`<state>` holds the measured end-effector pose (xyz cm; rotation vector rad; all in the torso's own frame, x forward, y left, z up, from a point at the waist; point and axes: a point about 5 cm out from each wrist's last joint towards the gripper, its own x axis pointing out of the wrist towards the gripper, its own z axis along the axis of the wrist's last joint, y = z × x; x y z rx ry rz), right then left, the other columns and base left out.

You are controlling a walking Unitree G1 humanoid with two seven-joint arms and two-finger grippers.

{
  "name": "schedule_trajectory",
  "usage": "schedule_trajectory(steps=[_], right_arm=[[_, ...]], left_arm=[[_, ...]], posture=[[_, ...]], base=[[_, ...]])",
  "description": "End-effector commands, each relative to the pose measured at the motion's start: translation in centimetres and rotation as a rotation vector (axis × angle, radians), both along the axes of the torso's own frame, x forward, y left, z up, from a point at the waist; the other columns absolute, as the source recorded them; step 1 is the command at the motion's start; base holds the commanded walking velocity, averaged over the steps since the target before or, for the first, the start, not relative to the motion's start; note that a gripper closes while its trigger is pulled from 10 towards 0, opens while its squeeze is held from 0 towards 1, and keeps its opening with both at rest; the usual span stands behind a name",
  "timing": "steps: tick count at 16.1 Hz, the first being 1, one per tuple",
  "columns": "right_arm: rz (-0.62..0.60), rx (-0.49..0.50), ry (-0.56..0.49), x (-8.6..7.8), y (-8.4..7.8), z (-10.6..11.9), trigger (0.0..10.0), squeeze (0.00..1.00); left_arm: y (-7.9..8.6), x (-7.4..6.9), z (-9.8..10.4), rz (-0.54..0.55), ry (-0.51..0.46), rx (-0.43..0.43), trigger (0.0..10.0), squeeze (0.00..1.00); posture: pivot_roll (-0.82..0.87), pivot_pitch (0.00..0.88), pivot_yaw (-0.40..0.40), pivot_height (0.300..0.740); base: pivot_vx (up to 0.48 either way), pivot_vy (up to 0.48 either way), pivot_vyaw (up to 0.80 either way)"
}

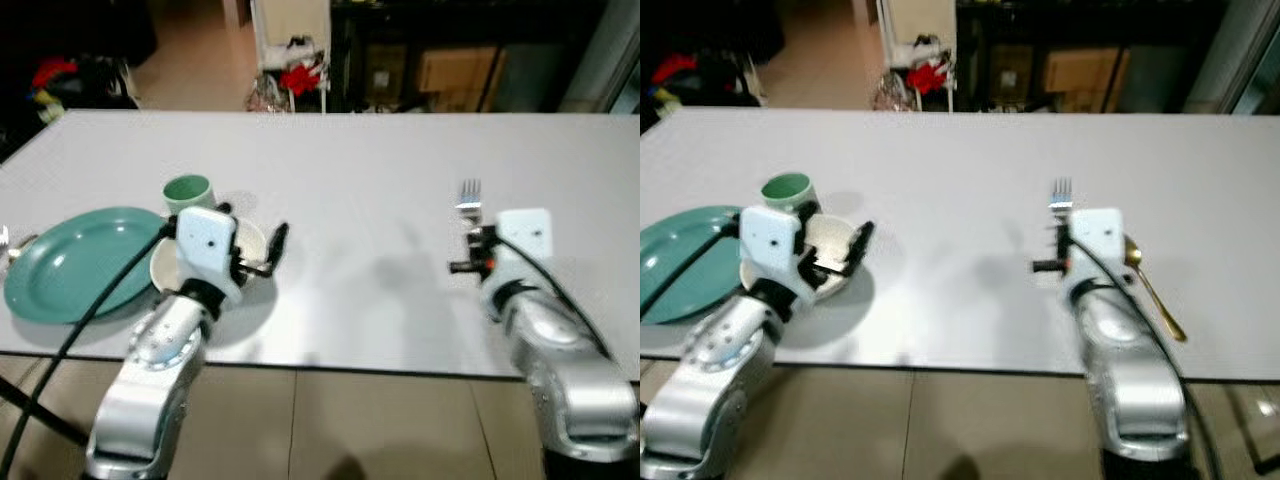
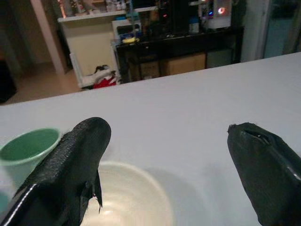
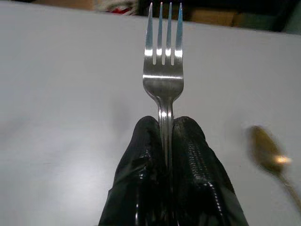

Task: Setting the table

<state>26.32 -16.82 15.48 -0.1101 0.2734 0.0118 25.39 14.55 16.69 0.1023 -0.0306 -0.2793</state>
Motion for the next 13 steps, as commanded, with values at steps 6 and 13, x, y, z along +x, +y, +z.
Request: schedule_trajectory(steps=[6, 13], right_arm=[[0.038, -0.004, 0.055, 0.3, 0.1, -0.6, 10.0, 0.00], [0.125, -0.047, 0.191, 3.3, 0.2, -2.7, 10.0, 0.00]], left_arm=[[0.3, 0.4, 0.2, 0.011, -0.006, 0.057, 10.0, 0.00], [-0.8, -0.4, 0.8, -0.156, -0.001, 0.042, 10.0, 0.00]], posture=[[-0.06, 0.000, 0.053, 0.740], [-0.04, 0.000, 0.066, 0.740]], base=[[0.000, 0.240, -0.62], [0.000, 0.000, 0.00]])
